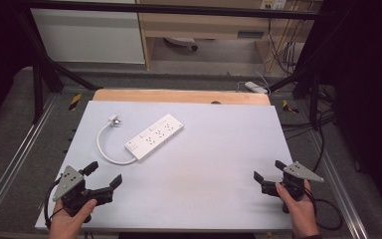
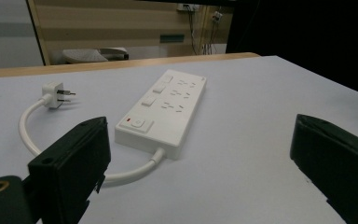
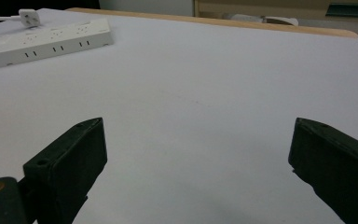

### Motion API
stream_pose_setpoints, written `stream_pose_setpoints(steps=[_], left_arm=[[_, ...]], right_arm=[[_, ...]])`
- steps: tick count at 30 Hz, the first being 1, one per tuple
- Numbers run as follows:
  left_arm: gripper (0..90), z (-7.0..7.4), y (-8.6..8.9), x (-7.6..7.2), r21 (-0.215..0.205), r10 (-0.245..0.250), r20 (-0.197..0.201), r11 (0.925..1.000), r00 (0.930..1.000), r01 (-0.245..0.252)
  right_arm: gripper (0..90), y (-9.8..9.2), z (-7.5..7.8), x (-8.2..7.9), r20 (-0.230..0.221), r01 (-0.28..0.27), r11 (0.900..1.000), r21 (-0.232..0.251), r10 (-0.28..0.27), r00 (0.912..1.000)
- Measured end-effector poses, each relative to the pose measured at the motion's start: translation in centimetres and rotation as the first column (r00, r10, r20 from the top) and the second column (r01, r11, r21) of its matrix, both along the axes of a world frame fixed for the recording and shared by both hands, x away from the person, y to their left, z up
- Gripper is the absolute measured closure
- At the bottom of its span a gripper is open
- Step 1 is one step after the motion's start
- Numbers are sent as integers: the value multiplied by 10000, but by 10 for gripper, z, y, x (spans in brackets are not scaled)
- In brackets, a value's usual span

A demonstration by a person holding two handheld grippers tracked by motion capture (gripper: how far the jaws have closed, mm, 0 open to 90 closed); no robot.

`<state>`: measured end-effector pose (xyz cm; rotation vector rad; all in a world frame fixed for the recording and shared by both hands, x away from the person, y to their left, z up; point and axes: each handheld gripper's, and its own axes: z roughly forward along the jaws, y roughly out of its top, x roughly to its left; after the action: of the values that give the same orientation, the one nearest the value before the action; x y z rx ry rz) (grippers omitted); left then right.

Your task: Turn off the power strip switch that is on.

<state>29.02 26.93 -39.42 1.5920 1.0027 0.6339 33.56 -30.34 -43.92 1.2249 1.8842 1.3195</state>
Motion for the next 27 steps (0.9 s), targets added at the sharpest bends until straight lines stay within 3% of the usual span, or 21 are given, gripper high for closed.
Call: stream_pose_setpoints(steps=[14, 20, 27], left_arm=[[51, 31, -7, 7, -39, -153, 406, 9999, 9991, 155], [50, 40, -6, 13, -390, -288, 297, 9988, 9991, 299], [50, 48, -9, 18, -232, -270, 324, 9993, 9991, 278]], right_arm=[[38, 2, 3, -3, 112, -9, 9999, -117, 11, 9999], [40, 3, 2, -2, 13, -27, 9998, -210, 27, 10000], [40, 4, 2, -2, -45, -96, 9997, -223, 95, 9999]])
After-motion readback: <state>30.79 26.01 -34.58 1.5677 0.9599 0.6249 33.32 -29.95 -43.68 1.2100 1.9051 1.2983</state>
